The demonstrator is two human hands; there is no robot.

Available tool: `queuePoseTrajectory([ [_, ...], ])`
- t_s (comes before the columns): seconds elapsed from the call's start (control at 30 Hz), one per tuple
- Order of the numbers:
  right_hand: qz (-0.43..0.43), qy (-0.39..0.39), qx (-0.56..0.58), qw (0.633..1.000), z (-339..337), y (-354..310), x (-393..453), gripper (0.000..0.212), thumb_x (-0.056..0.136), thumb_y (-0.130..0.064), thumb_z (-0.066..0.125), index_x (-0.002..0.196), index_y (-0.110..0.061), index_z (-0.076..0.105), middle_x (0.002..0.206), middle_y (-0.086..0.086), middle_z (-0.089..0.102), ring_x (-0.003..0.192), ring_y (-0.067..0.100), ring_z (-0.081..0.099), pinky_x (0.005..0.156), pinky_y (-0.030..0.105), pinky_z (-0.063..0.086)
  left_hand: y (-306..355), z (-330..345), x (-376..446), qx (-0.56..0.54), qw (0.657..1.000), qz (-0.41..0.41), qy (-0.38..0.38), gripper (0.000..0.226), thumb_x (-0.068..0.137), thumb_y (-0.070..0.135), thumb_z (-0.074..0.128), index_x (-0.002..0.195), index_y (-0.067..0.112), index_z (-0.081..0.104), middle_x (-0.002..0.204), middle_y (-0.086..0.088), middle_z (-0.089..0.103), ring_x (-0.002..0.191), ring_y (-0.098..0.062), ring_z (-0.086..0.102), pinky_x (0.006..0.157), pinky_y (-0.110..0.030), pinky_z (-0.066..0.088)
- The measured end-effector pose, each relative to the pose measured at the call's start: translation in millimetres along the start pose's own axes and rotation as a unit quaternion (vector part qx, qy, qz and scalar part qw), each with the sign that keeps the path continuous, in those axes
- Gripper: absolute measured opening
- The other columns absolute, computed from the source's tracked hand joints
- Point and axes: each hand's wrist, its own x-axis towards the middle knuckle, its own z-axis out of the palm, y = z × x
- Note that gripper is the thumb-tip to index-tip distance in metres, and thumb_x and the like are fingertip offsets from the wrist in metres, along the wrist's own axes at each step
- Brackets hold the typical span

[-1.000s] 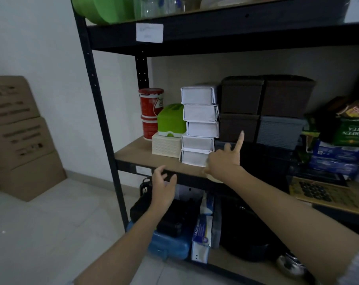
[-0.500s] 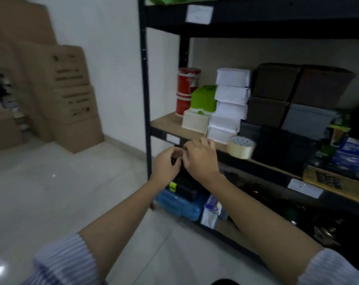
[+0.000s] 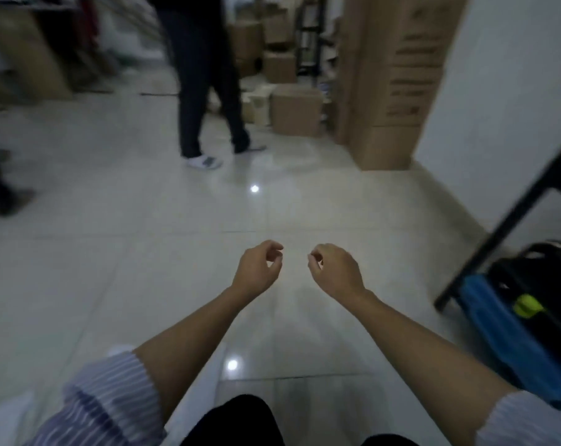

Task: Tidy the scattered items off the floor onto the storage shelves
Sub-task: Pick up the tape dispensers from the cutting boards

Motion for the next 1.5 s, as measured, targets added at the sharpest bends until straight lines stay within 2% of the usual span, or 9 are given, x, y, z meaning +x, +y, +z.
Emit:
queuePoseTrajectory([
  [0.43, -0.182, -0.298, 0.13, 0.928, 234.3, -177.1, -47.0, 0.026, 0.096, -0.03, 0.054, 0.081, -0.012, 0.066, 0.075, 0.001, 0.067, 0.067, 0.02, 0.061, 0.061, 0.03, 0.047, -193.2, -132.5, -196.6, 0.095, 0.943, -0.307, 0.081, 0.024, 0.091, 0.018, 0.062, 0.114, 0.011, 0.064, 0.105, -0.001, 0.068, 0.087, -0.016, 0.066, 0.082, -0.027, 0.052],
  [0.63, -0.129, -0.404, 0.214, 0.88, 312.8, -194.2, -115.6, 0.028, 0.093, -0.023, 0.058, 0.077, -0.002, 0.066, 0.073, 0.008, 0.069, 0.065, 0.02, 0.068, 0.066, 0.04, 0.059, -224.6, -130.9, -296.2, 0.07, 0.915, -0.387, 0.085, 0.023, 0.091, 0.02, 0.064, 0.112, 0.013, 0.066, 0.101, 0.0, 0.068, 0.081, -0.009, 0.061, 0.072, -0.012, 0.046],
  [0.73, -0.096, -0.465, 0.204, 0.856, 338.0, -190.1, -149.1, 0.028, 0.094, -0.018, 0.058, 0.086, 0.007, 0.068, 0.079, 0.014, 0.072, 0.061, 0.015, 0.068, 0.054, 0.025, 0.056, -238.5, -115.3, -350.5, 0.063, 0.897, -0.426, 0.097, 0.022, 0.09, 0.022, 0.065, 0.11, 0.011, 0.067, 0.104, -0.005, 0.069, 0.092, -0.017, 0.063, 0.084, -0.028, 0.051],
  [0.8, -0.101, -0.504, 0.184, 0.837, 349.9, -182.4, -164.9, 0.026, 0.093, -0.017, 0.059, 0.085, 0.006, 0.068, 0.08, 0.016, 0.071, 0.066, 0.021, 0.069, 0.057, 0.026, 0.054, -242.6, -101.1, -384.8, 0.049, 0.882, -0.459, 0.095, 0.022, 0.09, 0.021, 0.065, 0.109, 0.01, 0.067, 0.105, -0.006, 0.069, 0.094, -0.019, 0.064, 0.084, -0.026, 0.05],
  [1.0, -0.232, -0.496, 0.146, 0.824, 378.3, -166.2, -222.8, 0.016, 0.089, -0.022, 0.065, 0.082, -0.008, 0.069, 0.081, 0.006, 0.07, 0.076, 0.02, 0.065, 0.071, 0.036, 0.054, -246.4, -57.1, -475.8, 0.024, 0.852, -0.518, 0.077, 0.019, 0.091, 0.021, 0.064, 0.108, 0.012, 0.067, 0.095, 0.001, 0.064, 0.082, -0.012, 0.06, 0.078, -0.022, 0.05],
  [1.1, -0.365, -0.505, 0.129, 0.771, 386.0, -164.9, -256.2, 0.01, 0.087, -0.016, 0.062, 0.092, -0.011, 0.069, 0.089, 0.005, 0.065, 0.086, 0.018, 0.058, 0.075, 0.035, 0.05, -246.0, -29.6, -506.9, 0.026, 0.848, -0.523, 0.082, 0.018, 0.088, 0.022, 0.067, 0.103, 0.013, 0.067, 0.091, 0.003, 0.064, 0.078, -0.01, 0.06, 0.081, -0.03, 0.054],
  [1.27, -0.533, -0.473, 0.112, 0.693, 394.5, -165.2, -283.7, 0.029, 0.078, 0.0, 0.054, 0.104, -0.006, 0.066, 0.101, 0.009, 0.061, 0.098, 0.023, 0.052, 0.08, 0.032, 0.043, -249.6, -2.2, -515.1, 0.062, 0.862, -0.5, 0.058, 0.043, 0.075, 0.042, 0.079, 0.106, 0.016, 0.062, 0.099, 0.0, 0.061, 0.083, -0.011, 0.054, 0.072, -0.021, 0.044],
  [1.37, -0.556, -0.472, 0.091, 0.678, 393.5, -164.4, -289.6, 0.031, 0.077, -0.001, 0.057, 0.107, -0.006, 0.064, 0.105, 0.009, 0.06, 0.101, 0.023, 0.05, 0.083, 0.03, 0.04, -257.2, 4.1, -509.3, 0.072, 0.869, -0.488, 0.046, 0.049, 0.073, 0.047, 0.079, 0.108, 0.017, 0.06, 0.101, -0.001, 0.06, 0.083, -0.011, 0.051, 0.07, -0.022, 0.039],
  [1.5, -0.507, -0.473, 0.122, 0.71, 398.5, -152.4, -282.4, 0.027, 0.076, -0.004, 0.052, 0.101, -0.009, 0.063, 0.097, 0.003, 0.058, 0.093, 0.019, 0.05, 0.079, 0.029, 0.044, -263.0, 12.3, -501.0, 0.1, 0.876, -0.468, 0.053, 0.036, 0.081, 0.039, 0.071, 0.107, 0.017, 0.059, 0.099, -0.001, 0.063, 0.085, -0.014, 0.054, 0.07, -0.023, 0.039],
])
